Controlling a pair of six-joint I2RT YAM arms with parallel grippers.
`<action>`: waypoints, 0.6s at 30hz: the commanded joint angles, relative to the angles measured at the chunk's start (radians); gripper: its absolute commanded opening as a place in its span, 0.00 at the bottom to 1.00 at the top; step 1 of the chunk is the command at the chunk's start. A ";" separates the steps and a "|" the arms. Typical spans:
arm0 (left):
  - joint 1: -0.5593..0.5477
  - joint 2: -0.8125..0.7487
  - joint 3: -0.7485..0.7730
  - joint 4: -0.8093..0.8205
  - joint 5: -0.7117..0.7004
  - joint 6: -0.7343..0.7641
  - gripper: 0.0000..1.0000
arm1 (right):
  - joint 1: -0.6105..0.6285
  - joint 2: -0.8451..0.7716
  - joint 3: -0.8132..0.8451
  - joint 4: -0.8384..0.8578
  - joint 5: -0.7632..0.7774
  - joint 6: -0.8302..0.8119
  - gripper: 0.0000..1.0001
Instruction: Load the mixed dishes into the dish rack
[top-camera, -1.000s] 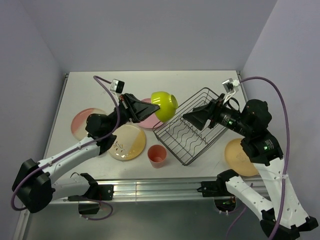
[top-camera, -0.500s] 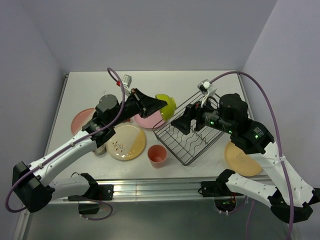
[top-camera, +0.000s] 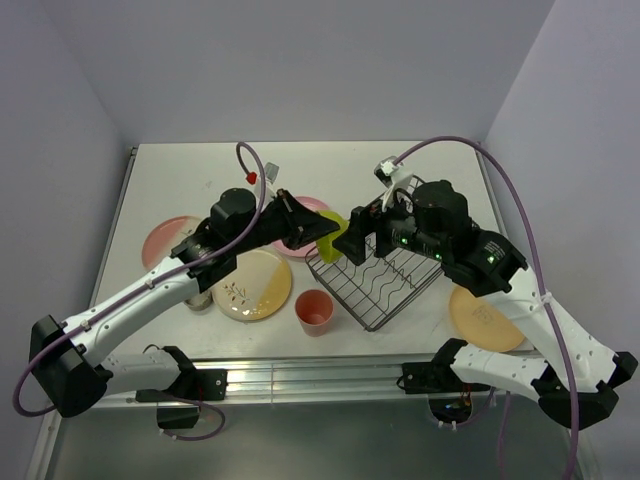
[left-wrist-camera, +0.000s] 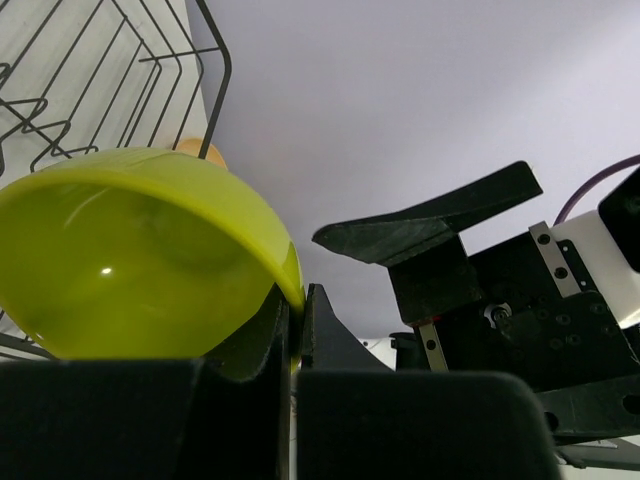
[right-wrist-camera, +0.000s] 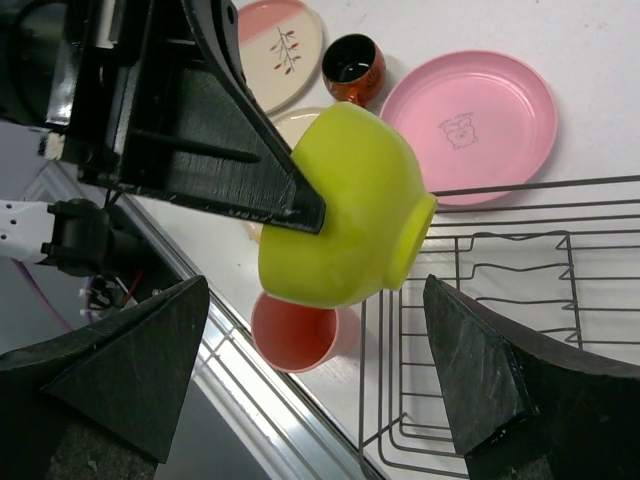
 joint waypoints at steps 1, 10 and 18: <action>-0.016 -0.006 0.050 0.047 0.007 0.016 0.00 | 0.013 0.013 -0.001 0.028 0.031 -0.015 0.95; -0.023 -0.010 0.057 0.050 0.006 0.020 0.00 | 0.026 0.022 -0.024 0.042 0.062 -0.003 0.95; -0.023 -0.012 0.076 0.030 -0.006 0.032 0.00 | 0.034 0.025 -0.071 0.068 0.072 0.028 0.95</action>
